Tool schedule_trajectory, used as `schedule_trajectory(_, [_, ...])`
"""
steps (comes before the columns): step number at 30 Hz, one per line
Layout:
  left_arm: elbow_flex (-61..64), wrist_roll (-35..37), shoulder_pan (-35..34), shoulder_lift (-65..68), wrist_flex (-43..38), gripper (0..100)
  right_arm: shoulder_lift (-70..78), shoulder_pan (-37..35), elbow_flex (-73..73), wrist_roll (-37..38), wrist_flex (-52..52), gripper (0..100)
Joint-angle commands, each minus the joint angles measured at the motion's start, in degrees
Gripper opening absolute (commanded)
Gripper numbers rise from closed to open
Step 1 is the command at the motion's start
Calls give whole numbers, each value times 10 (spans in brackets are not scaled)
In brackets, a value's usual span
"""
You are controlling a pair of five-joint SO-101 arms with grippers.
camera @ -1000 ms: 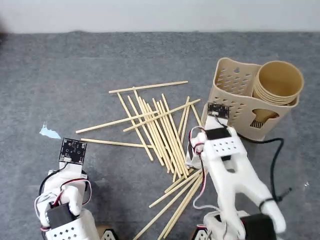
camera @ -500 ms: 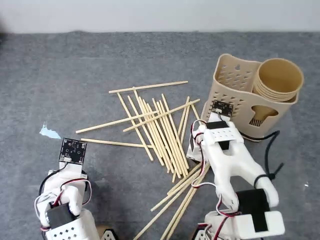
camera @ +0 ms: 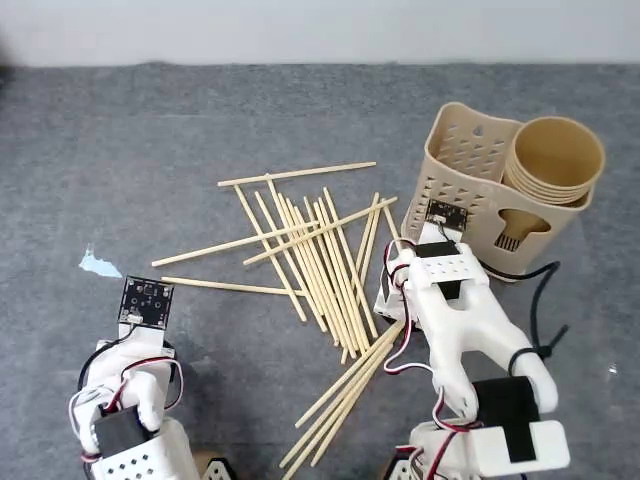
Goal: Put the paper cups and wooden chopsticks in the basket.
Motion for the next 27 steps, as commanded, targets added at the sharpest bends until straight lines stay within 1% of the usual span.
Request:
schedule_trajectory(1, [-6, 0, 0, -4, 4, 137, -32, -2, -32, -2, 8, 10])
schedule_trajectory(5, [-6, 0, 0, -4, 4, 137, -102, -25, -32, -2, 54, 10])
schedule_trajectory(9, [-6, 0, 0, -4, 4, 137, -177, -69, -32, -2, 102, 10])
schedule_trajectory(15, [-6, 0, 0, -4, 4, 137, -249, -111, -32, 6, 119, 10])
schedule_trajectory(22, [-6, 0, 0, -4, 4, 137, -288, -111, -33, 57, 115, 9])
schedule_trajectory(27, [-6, 0, 0, -4, 4, 137, -322, -109, -70, 95, 119, 9])
